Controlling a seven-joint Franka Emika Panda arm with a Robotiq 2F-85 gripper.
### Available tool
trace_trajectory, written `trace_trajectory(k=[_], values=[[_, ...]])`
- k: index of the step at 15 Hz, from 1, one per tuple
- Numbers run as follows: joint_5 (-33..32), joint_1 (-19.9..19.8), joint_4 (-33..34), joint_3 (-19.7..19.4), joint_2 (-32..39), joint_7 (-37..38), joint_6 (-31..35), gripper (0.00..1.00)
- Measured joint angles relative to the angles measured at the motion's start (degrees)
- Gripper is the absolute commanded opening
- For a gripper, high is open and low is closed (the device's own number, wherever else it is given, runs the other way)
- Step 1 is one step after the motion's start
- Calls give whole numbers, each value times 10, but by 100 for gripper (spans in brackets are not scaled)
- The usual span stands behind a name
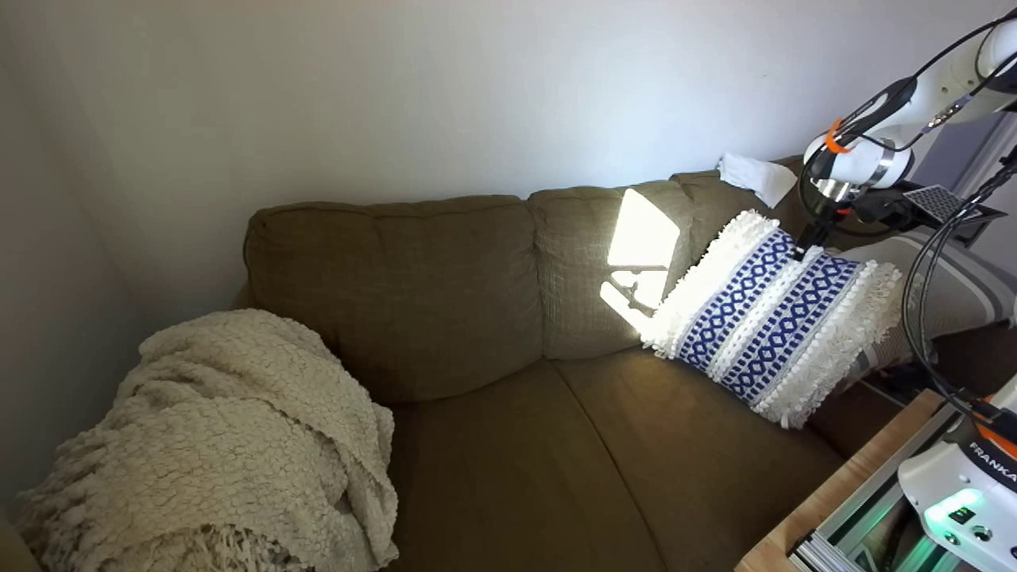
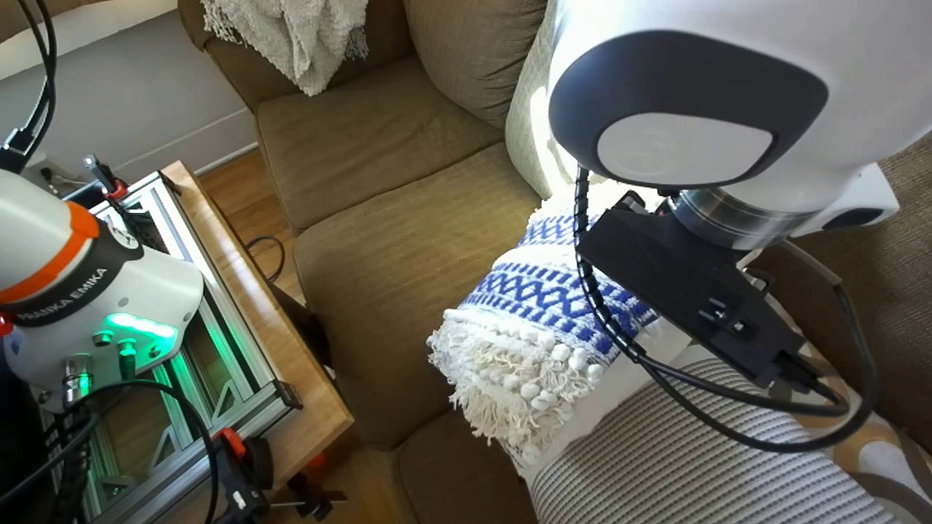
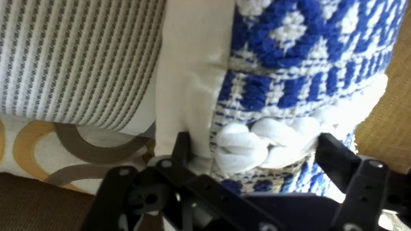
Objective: Move the blue and white pillow to the middle of the sofa back and move gray pillow in front of the blue and white pillow
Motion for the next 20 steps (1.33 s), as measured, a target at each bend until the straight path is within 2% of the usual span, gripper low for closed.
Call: trace_trajectory(k=[2,3,7,12,14,15,16,20], values=[[21,-12,14,13,16,-5,0,74],[28,-16,20,18,24,-5,0,69],[37,-32,51,29,50,-5,-21,39],[35,-36,91,40,53,-14,-112,2],[29,-28,100,40,46,-17,-146,5],[24,-22,101,40,43,-20,-160,2],[15,-14,102,40,39,-25,-175,3],[-33,27,102,39,25,-43,-223,4]])
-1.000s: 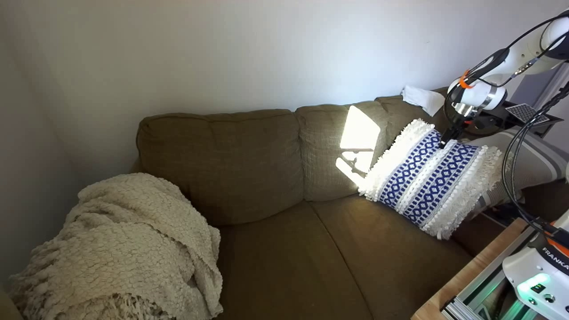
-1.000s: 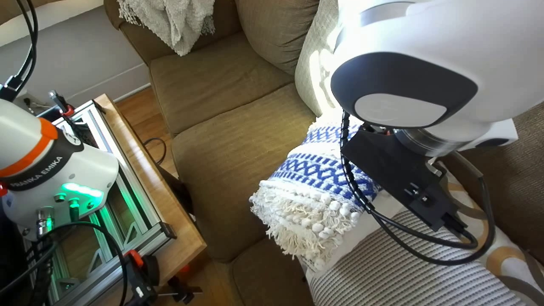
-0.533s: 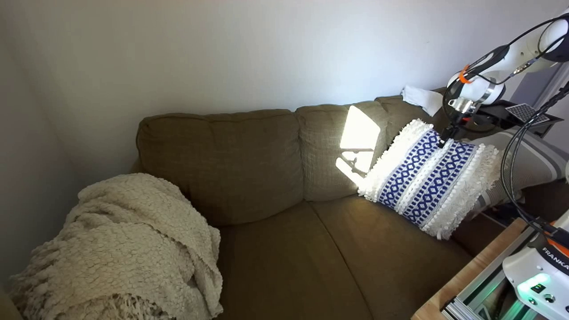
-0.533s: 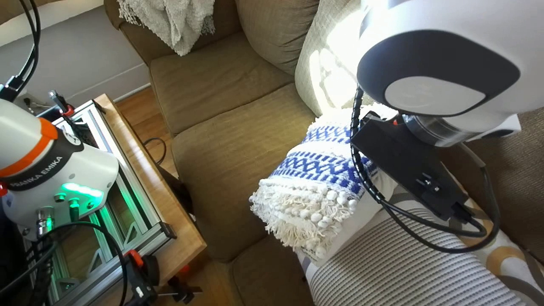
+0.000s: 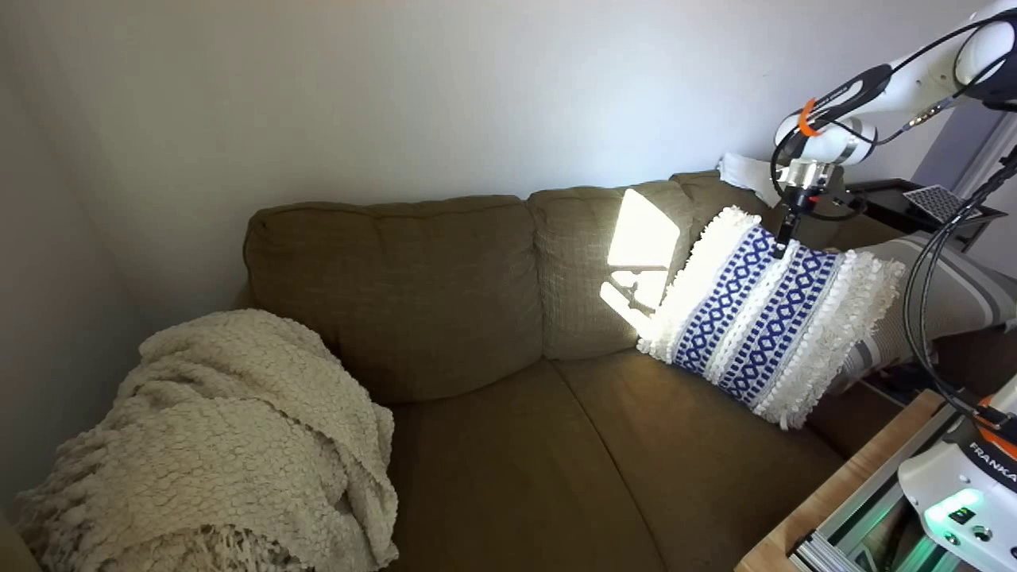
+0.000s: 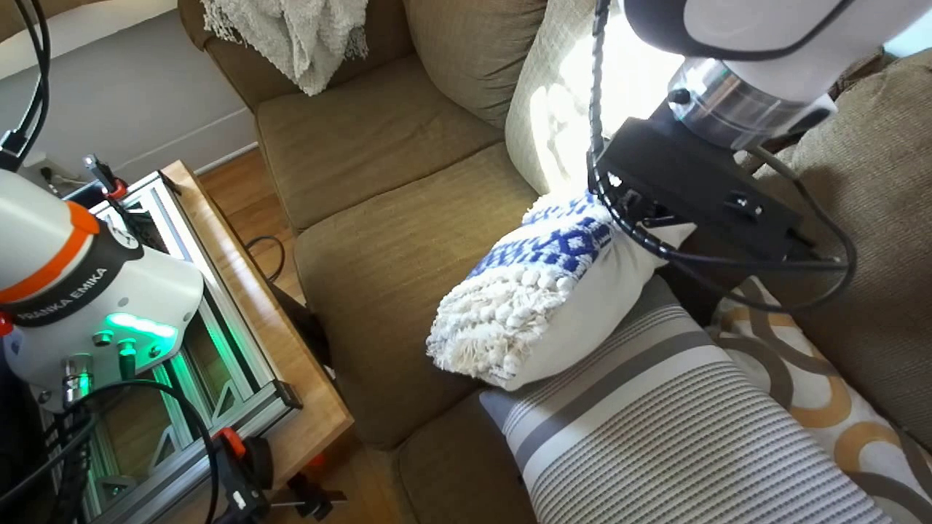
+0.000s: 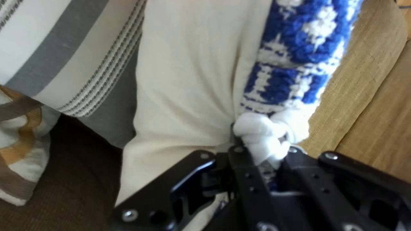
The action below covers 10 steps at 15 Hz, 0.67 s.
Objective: Move the blue and white pillow to the middle of the sofa back and move gray pillow in front of the blue and white pillow
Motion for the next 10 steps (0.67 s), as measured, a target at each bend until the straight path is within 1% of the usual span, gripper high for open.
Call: trace_trajectory(k=[6,10], values=[[-77,74,-20,-11,-35,-6,-6,4],[-121,115,-52,-12,-65,-15,11,4]])
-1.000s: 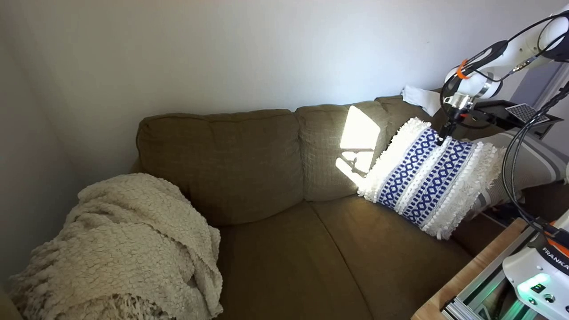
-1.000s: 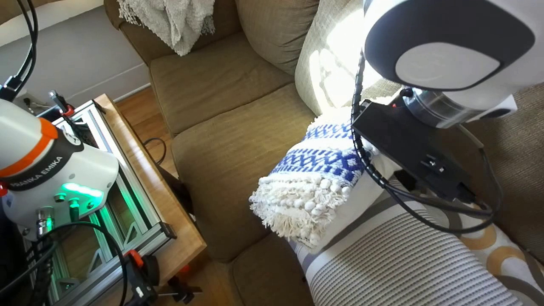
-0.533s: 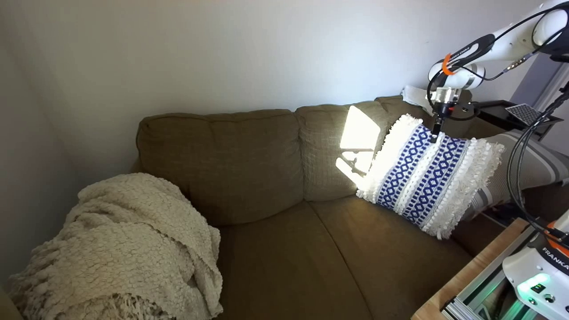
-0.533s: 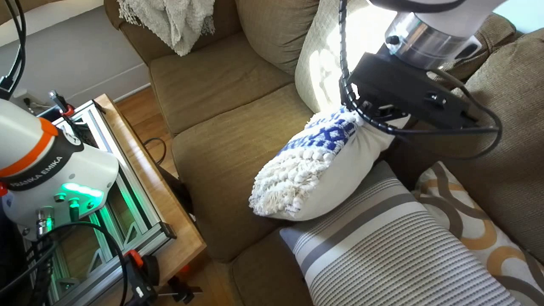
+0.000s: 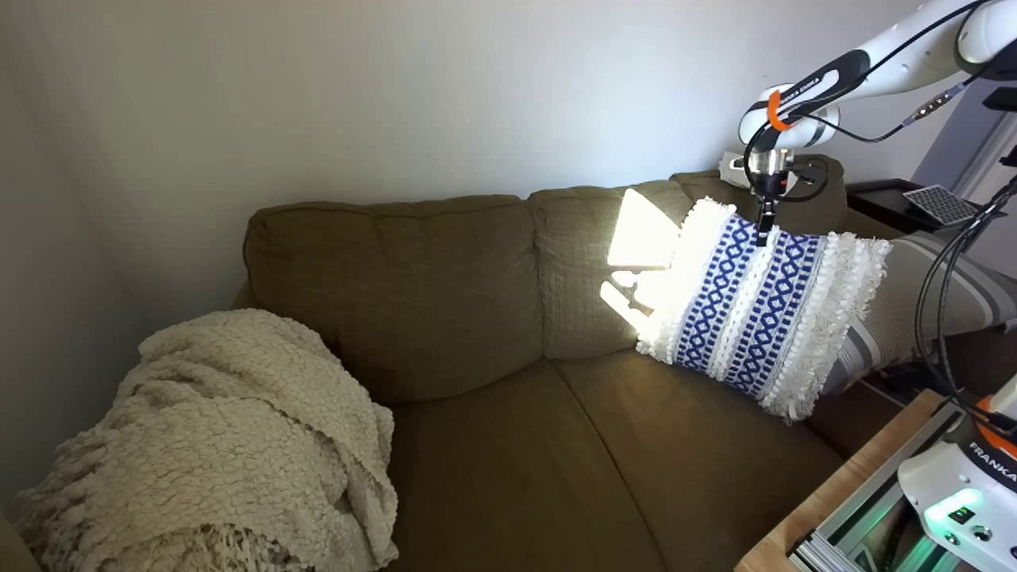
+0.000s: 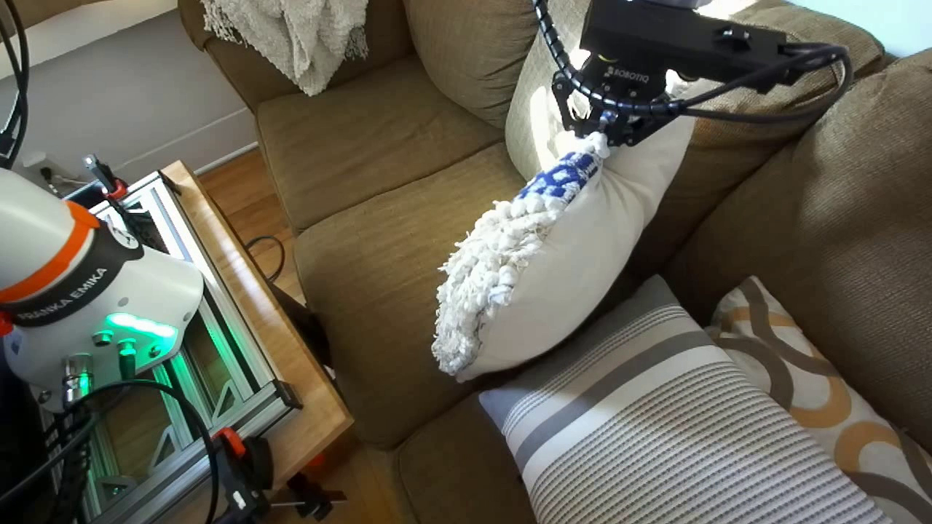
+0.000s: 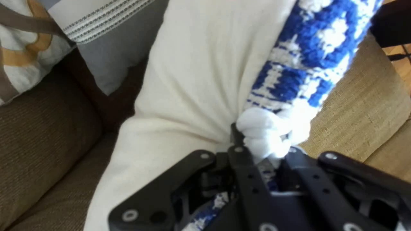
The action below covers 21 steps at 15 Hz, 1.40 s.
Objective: Move the blue and white pillow to the middle of the sofa back and move gray pillow in front of the blue and white pillow
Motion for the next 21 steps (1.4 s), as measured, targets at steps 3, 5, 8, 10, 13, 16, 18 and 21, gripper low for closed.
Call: trace_trajectory(k=[3,5,8,10,13,16,18,21], values=[[-25,26,-36,0,-35,0,19,4],[-38,39,-61,0,-60,0,31,4],[-62,56,-102,-1,-100,0,53,4],[-72,64,-126,-1,-123,0,67,17],[-74,69,-150,-1,-147,0,73,17],[-75,70,-157,-2,-155,0,73,4],[-75,72,-155,-2,-155,0,73,4],[-87,89,-149,0,-153,0,83,35]])
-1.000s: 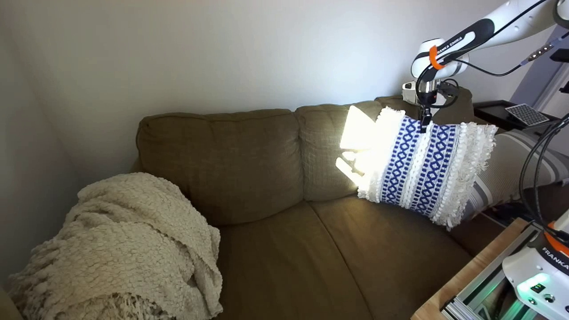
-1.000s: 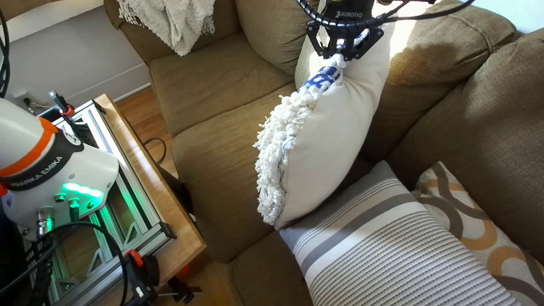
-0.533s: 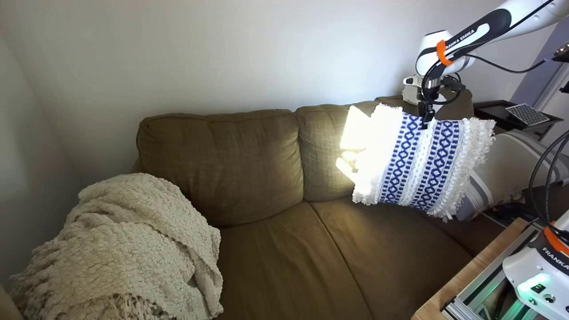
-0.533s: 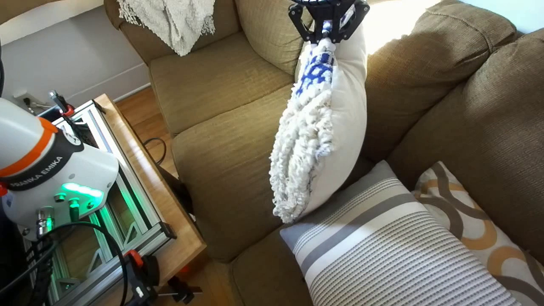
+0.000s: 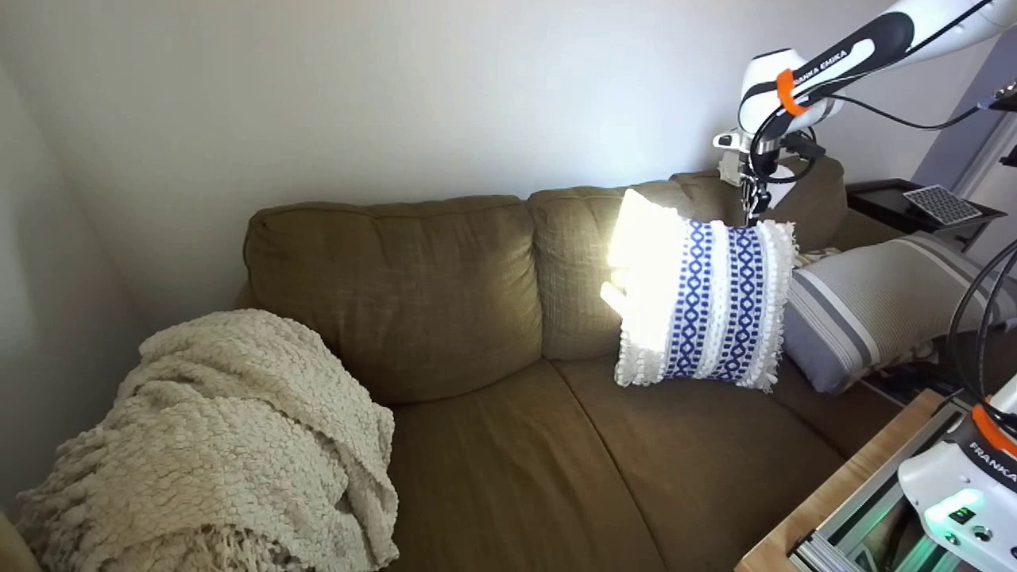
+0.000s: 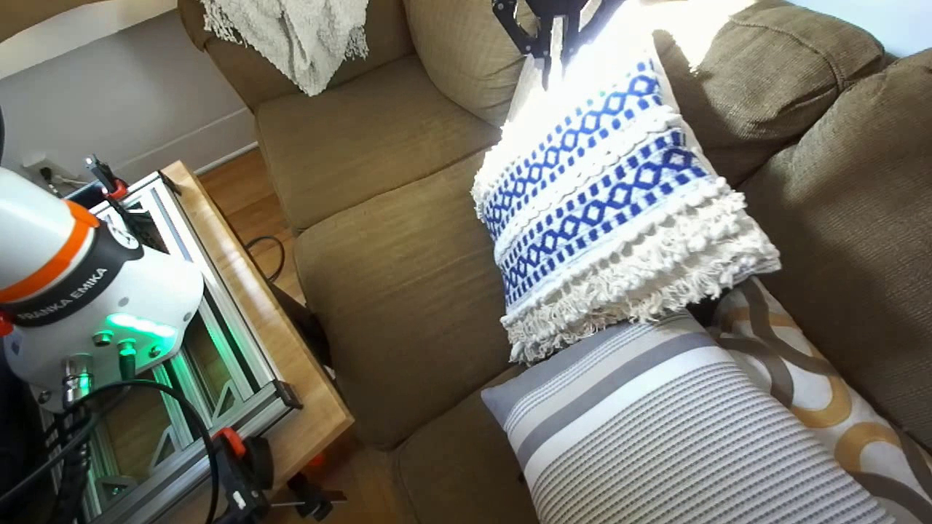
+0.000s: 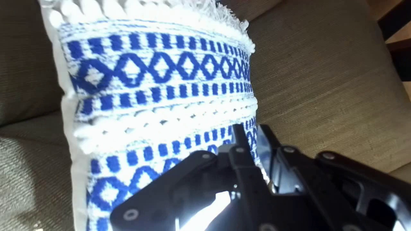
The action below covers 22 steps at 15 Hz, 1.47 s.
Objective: Move the blue and white pillow to the middle of the sofa back and move gray pillow in front of the blue and white pillow
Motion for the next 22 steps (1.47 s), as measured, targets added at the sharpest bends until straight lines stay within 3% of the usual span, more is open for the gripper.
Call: trace_trajectory(k=[5,9,15,22], values=[[-38,29,29,2,29,1,31,72],[-98,30,31,-14,50,6,162,99],[-80,-2,30,-29,103,9,331,100],[19,-84,44,39,170,-56,392,100]])
